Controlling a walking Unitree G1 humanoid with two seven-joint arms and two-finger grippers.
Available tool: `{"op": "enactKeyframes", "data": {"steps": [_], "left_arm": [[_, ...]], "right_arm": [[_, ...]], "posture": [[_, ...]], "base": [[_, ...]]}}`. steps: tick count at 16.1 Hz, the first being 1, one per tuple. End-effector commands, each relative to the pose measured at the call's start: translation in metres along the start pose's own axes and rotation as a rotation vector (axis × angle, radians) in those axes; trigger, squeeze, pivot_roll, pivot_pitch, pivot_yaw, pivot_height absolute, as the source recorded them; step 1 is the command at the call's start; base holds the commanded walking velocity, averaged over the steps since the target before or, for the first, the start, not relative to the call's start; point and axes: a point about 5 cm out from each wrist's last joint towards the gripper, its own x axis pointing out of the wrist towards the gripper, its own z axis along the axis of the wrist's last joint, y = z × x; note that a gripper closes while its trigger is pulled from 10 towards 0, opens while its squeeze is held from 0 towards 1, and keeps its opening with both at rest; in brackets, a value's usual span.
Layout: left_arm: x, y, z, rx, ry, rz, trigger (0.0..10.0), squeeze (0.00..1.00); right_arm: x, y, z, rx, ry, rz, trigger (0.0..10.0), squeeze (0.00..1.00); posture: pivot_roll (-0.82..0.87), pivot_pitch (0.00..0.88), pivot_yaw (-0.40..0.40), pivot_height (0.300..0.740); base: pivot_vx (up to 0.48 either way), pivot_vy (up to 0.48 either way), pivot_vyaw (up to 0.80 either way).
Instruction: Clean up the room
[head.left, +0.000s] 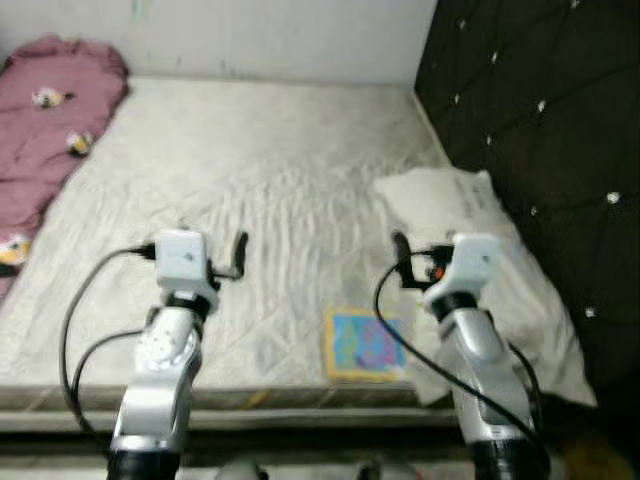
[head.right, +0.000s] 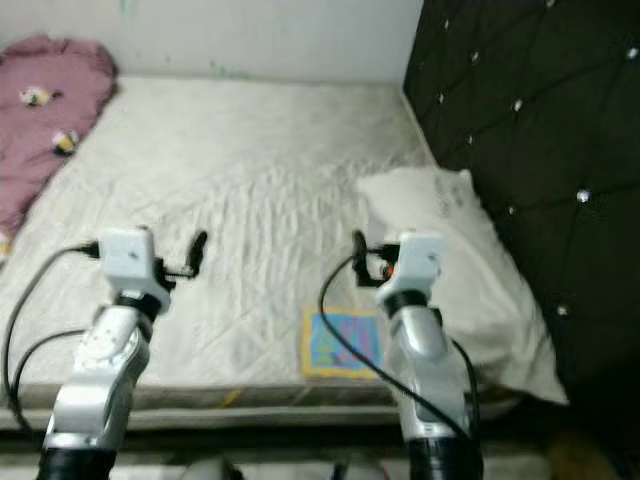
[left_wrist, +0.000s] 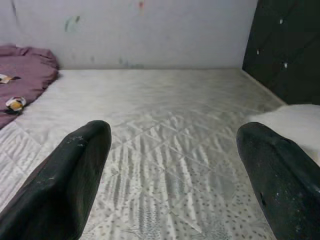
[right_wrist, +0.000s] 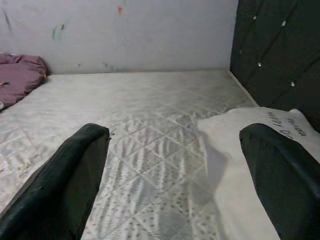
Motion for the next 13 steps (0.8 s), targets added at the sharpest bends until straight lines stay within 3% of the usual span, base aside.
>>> {"op": "enactKeyframes", "data": {"steps": [1, 13], "left_arm": [[0.0021, -0.0079, 0.0025, -0.014, -0.010, -0.024, 10.0, 0.00], [0.0035, -0.0098, 0.0054, -0.057, -0.028, -0.048, 10.0, 0.00]], "right_arm": [[-0.0003, -0.0092, 0.0023, -0.011, -0.004, -0.025, 10.0, 0.00], [0.0021, -0.0077, 0.0021, -0.010, -0.002, -0.023, 10.0, 0.00]], "posture": [[0.00, 0.000, -0.009, 0.740], [-0.01, 0.000, -0.003, 0.740]], "base": [[0.000, 0.480, 0.00], [0.000, 0.480, 0.00]]}}
